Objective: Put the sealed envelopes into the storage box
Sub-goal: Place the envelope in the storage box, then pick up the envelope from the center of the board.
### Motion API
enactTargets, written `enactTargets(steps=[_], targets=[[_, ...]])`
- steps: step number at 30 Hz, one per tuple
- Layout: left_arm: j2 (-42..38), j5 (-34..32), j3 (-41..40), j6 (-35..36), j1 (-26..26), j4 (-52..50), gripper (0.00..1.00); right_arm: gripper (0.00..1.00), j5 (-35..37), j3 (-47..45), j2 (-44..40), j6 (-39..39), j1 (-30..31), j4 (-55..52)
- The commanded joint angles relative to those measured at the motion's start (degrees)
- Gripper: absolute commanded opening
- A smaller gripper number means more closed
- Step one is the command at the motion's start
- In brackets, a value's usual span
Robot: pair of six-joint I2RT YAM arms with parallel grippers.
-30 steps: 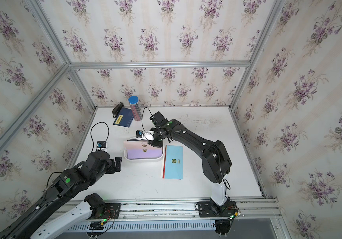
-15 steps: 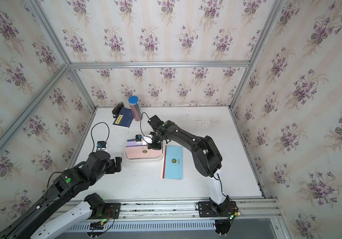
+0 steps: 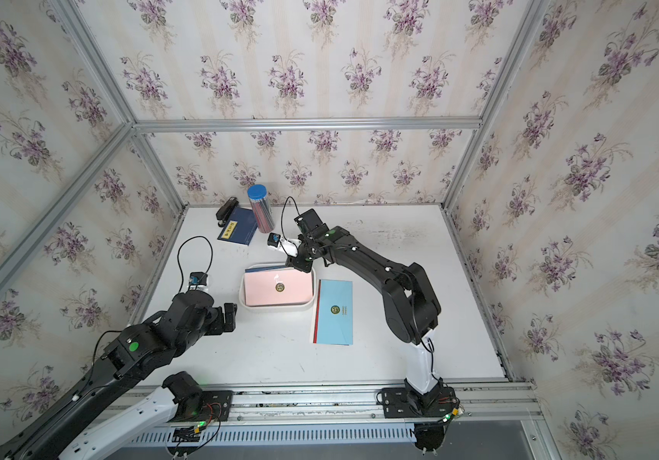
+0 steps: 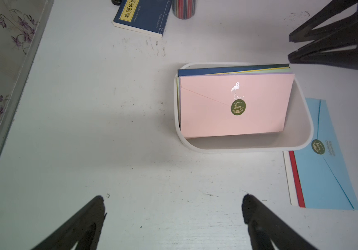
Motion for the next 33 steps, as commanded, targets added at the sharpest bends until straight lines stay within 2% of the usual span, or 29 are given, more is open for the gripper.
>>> enactTargets(steps=[1,4,5,8,13,16,19,24,25,28,33], targets=[[1.1,7.2,0.6,3.4,0.0,2.2,0.99,0.33,-8.2,-9.4,-7.6,17.0,-4.0,15.4],[4.2,13.4,2.3,5.9,0.0,2.0,0.94,0.36,-3.5,-23.9,-17.4,33.9,-7.3,30.7],[5.8,15.1,2.9,6.7,0.0,2.2,0.91,0.37,-2.1,-28.3,-20.5,38.6,-9.8,33.7],[9.5,20.1,3.1,8.4,-0.5,4.8,0.76,0.38,1.9,-38.8,-28.6,48.2,-11.4,36.7],[15.1,22.0,3.4,8.5,-6.8,11.6,0.43,0.39,9.0,-57.5,-40.1,58.3,-12.2,42.2],[20.8,20.9,4.9,8.1,-11.5,15.0,0.24,0.39,10.6,-65.2,-44.9,61.7,-13.4,40.5],[28.0,21.8,6.8,8.3,-15.1,18.7,0.11,0.40,11.3,-71.3,-49.3,63.6,-13.7,39.6],[40.9,22.0,12.8,7.8,-19.4,21.7,0.04,0.41,9.9,-77.6,-53.7,68.0,-13.8,39.2],[44.8,21.6,14.7,7.9,-20.2,21.5,0.00,0.41,9.8,-78.4,-53.9,69.0,-13.7,39.1],[52.3,17.0,19.6,6.8,-22.6,19.8,0.00,0.41,8.1,-79.8,-54.1,71.0,-13.7,38.7],[61.4,17.5,24.0,5.8,-23.2,20.6,0.00,0.41,7.2,-80.7,-53.5,72.0,-13.7,38.6]])
